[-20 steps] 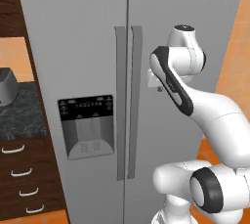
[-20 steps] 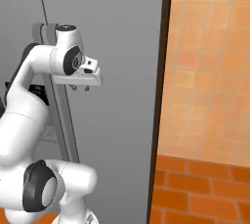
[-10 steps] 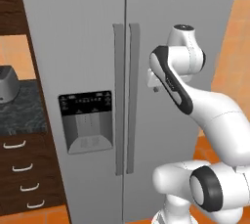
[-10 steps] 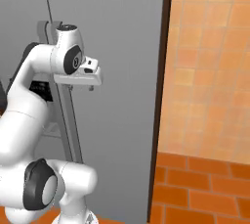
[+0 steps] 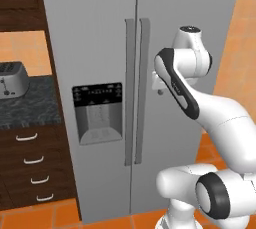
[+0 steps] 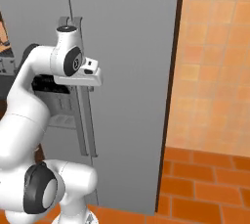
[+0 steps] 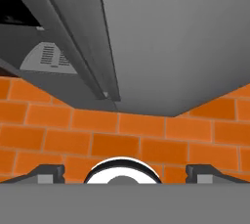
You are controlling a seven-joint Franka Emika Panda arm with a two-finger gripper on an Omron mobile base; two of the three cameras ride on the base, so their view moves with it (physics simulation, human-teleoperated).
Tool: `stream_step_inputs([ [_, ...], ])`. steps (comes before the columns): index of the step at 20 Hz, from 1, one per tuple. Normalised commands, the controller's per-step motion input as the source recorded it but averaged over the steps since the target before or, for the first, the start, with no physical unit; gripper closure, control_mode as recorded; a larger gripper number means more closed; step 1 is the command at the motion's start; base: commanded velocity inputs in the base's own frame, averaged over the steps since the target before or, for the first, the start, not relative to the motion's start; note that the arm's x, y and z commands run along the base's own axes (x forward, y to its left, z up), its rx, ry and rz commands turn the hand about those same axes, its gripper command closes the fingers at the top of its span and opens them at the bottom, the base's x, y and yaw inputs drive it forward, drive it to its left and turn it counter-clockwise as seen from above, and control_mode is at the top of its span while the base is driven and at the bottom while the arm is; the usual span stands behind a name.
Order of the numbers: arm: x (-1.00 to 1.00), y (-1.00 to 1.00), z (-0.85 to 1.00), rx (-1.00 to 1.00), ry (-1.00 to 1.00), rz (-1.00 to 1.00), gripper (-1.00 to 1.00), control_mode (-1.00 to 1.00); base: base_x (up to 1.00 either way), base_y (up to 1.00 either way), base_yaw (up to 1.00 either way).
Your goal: Take the strawberry from the fridge and place it on top of the pancake, located on the dining counter.
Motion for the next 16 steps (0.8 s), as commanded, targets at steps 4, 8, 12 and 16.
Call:
stream_step_inputs([
  [4,0.0,0.0,0.0,0.0,0.0,0.0,-1.0,1.0,0.0,0.44,-0.03],
  [8,0.0,0.0,0.0,0.0,0.0,0.0,-1.0,1.0,0.0,0.29,-0.02],
  [12,0.0,0.0,0.0,0.0,0.0,0.0,-1.0,1.0,-0.04,0.15,-0.03],
  [16,0.0,0.0,0.0,0.0,0.0,0.0,-1.0,1.0,-0.32,0.07,-0.03],
])
